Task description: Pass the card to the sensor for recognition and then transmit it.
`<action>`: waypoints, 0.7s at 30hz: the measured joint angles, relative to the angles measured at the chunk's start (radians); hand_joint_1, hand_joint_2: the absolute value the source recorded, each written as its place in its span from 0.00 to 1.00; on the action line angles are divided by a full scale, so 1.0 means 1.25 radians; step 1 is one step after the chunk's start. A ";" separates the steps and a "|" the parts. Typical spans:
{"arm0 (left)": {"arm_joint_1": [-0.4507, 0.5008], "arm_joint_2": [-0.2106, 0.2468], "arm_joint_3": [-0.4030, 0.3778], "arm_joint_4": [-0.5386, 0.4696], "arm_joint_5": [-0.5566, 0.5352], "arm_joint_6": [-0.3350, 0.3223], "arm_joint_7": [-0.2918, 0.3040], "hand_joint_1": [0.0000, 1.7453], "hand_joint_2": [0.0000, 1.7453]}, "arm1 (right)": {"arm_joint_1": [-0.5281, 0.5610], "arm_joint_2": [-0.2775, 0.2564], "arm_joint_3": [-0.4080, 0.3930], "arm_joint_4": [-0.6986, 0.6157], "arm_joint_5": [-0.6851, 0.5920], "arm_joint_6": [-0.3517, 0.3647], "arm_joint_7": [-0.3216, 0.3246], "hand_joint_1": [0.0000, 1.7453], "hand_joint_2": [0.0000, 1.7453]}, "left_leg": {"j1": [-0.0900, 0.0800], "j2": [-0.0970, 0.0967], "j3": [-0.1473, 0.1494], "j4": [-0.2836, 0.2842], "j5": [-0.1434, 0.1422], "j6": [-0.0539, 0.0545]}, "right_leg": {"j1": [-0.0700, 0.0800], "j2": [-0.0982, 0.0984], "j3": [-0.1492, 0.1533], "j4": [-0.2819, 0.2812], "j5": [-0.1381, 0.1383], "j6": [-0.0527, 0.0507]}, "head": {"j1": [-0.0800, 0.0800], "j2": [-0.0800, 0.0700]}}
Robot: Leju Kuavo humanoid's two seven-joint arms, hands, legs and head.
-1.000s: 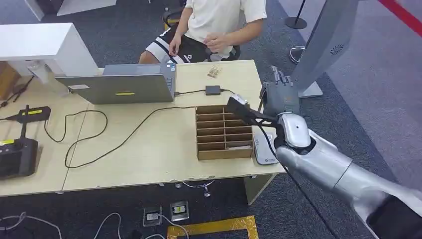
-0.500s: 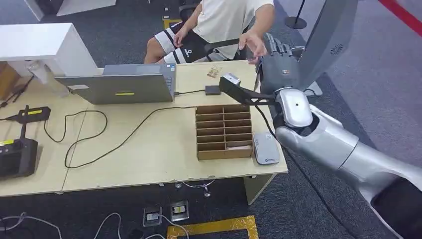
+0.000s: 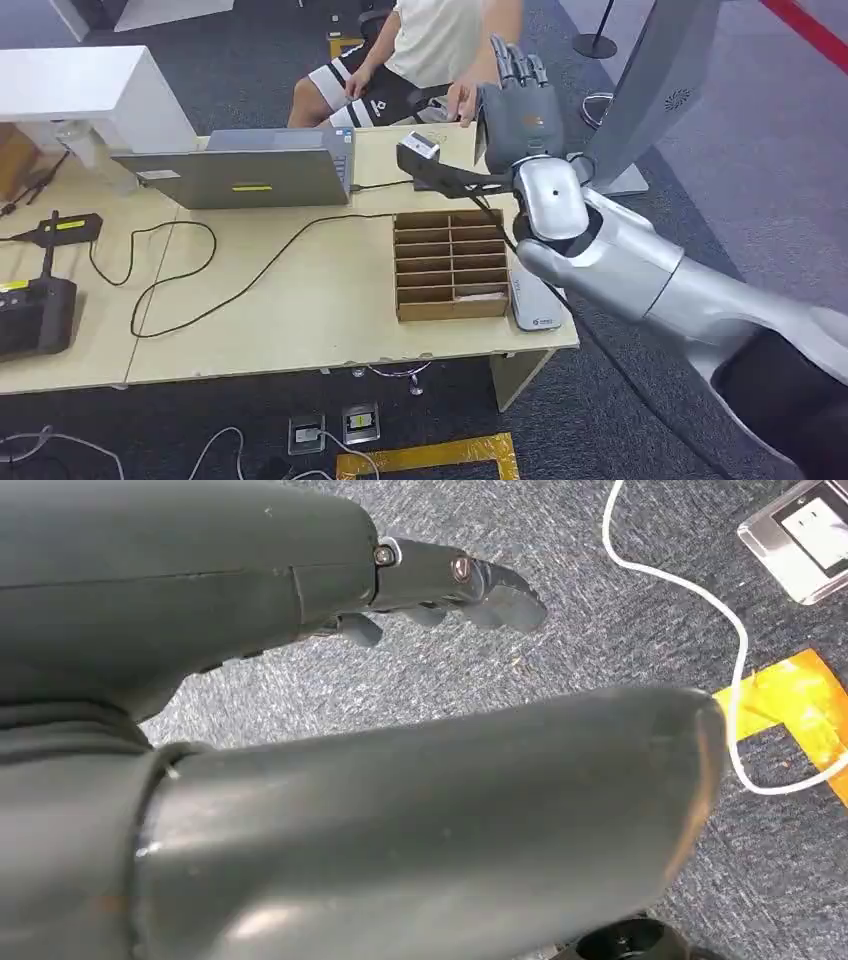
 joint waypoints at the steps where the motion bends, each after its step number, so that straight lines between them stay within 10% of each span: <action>1: 0.000 0.000 0.000 0.000 0.000 0.000 0.000 0.00 0.00 | 0.000 0.005 0.003 0.013 0.000 -0.002 0.000 1.00 1.00 | 0.000 0.000 0.000 0.000 0.000 0.000 | 0.000 0.000 0.000 0.000 0.000 0.000 | 0.000 0.000; 19: 0.007 0.001 0.001 0.000 0.000 0.000 0.014 0.00 0.00 | 0.000 0.042 0.032 0.117 0.003 -0.017 0.000 0.90 1.00 | 0.000 0.000 0.000 0.000 0.000 0.000 | 0.000 0.000 0.000 0.000 0.000 0.000 | 0.000 0.000; 20: 0.007 0.001 0.001 0.000 0.000 0.000 0.014 0.00 0.00 | 0.000 0.042 0.035 0.119 0.003 -0.017 0.000 0.62 1.00 | 0.000 0.000 0.000 0.000 0.000 0.000 | 0.000 0.000 0.000 0.000 0.000 0.000 | 0.000 0.000; 21: 0.007 0.001 0.001 0.000 0.000 0.000 0.015 0.00 0.00 | 0.000 0.042 0.039 0.121 0.004 -0.018 0.000 0.00 1.00 | 0.000 0.000 0.000 0.000 0.000 0.000 | 0.000 0.000 0.000 0.000 0.000 0.000 | 0.000 0.000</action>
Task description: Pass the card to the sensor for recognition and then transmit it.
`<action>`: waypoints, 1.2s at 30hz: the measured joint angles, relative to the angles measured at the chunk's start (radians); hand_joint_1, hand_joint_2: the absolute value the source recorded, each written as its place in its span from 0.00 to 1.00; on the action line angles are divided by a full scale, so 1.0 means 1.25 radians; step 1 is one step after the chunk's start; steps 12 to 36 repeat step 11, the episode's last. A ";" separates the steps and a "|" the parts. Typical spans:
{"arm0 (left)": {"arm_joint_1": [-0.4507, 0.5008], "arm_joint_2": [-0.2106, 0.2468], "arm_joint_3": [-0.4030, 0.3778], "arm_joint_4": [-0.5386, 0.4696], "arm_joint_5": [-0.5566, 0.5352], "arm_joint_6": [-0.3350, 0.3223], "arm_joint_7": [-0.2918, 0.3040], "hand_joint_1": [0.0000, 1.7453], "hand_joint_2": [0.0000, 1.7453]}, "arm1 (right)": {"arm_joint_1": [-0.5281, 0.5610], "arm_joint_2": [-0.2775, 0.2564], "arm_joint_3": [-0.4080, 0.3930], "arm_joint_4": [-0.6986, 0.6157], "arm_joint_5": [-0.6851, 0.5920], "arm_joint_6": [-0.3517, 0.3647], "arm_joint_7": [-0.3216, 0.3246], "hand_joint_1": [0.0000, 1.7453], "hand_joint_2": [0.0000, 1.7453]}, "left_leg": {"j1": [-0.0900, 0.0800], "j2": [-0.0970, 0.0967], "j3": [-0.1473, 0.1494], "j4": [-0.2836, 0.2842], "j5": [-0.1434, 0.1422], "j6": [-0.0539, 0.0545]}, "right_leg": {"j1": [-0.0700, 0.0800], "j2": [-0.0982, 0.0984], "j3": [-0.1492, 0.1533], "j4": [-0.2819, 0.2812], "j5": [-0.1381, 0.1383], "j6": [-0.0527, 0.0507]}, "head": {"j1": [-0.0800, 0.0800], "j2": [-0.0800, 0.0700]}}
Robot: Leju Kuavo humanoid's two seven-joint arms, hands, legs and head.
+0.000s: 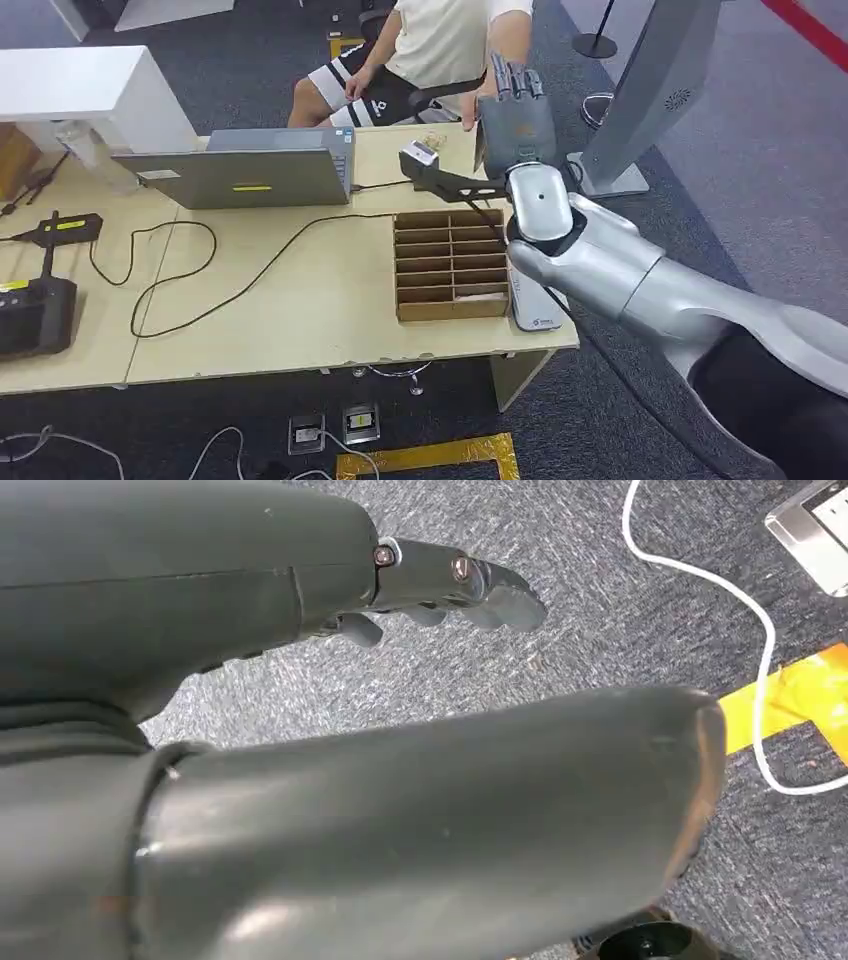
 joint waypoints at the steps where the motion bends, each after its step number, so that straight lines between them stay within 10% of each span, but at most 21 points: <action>1: 0.000 0.000 0.000 0.000 0.000 0.000 0.000 0.00 0.00 | 0.001 0.001 0.003 0.003 0.000 -0.001 0.000 0.00 1.00 | 0.000 0.000 0.000 0.000 0.000 0.000 | 0.000 0.000 0.000 0.000 0.000 0.000 | 0.000 0.000; 36: 0.000 -0.001 0.000 0.000 0.000 0.000 0.004 0.00 0.00 | 0.005 0.004 0.003 0.009 0.029 -0.023 0.001 0.00 1.00 | 0.000 0.000 0.000 0.000 0.000 0.000 | 0.000 0.000 0.000 0.000 0.000 0.000 | 0.000 0.000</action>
